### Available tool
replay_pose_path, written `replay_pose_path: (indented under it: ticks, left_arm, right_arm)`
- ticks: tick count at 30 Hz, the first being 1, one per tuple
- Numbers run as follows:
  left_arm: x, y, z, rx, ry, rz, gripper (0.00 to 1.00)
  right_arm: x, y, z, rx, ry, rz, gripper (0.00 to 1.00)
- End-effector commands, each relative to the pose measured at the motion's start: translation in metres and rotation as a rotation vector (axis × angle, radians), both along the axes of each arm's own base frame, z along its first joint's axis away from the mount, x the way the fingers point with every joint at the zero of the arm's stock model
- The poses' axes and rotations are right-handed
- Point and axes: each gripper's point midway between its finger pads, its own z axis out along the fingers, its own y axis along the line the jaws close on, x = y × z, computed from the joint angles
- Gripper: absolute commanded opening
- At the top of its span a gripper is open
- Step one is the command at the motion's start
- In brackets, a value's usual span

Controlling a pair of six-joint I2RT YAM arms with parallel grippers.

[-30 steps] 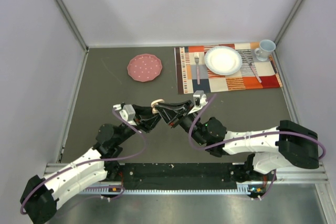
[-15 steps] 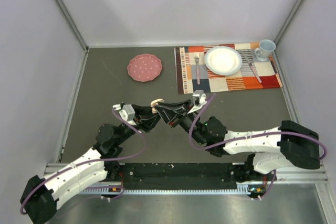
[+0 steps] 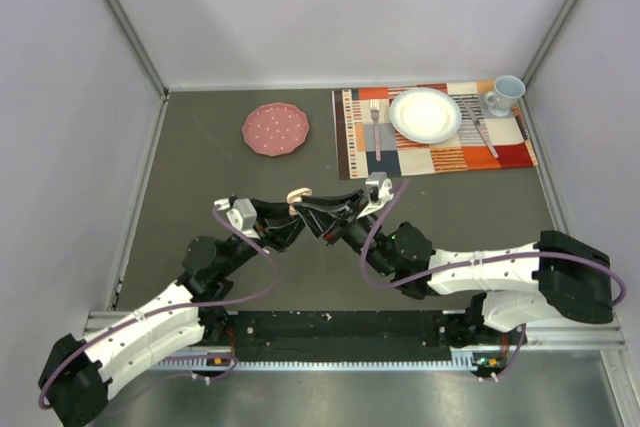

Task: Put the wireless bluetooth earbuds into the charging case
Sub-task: Insert the left earbud into the left side groove of the charging case.

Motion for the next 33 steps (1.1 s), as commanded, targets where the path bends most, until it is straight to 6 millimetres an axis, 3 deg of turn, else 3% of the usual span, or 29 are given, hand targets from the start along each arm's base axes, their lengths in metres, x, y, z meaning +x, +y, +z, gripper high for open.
replay_pose_path:
  ticks: [1,13,19,23,33]
  left_arm:
    - [-0.026,0.011,0.070,-0.160,-0.194,-0.045,0.00]
    - [-0.025,0.011,0.069,-0.155,-0.191,-0.046,0.00]
    - [-0.025,0.010,0.069,-0.155,-0.190,-0.050,0.00]
    - [-0.025,0.011,0.069,-0.155,-0.188,-0.045,0.00]
    - [-0.024,0.007,0.066,-0.144,-0.177,-0.057,0.00]
  right_arm:
    - [0.009,-0.008,0.003,-0.035,-0.009,-0.066,0.31]
    - [0.008,-0.012,0.019,-0.024,-0.056,-0.078,0.36]
    - [0.009,-0.007,0.017,-0.041,-0.052,-0.071,0.36]
    - [0.006,-0.003,0.016,-0.050,-0.053,-0.050,0.26]
    - [-0.004,0.011,0.015,-0.104,-0.084,0.015,0.22]
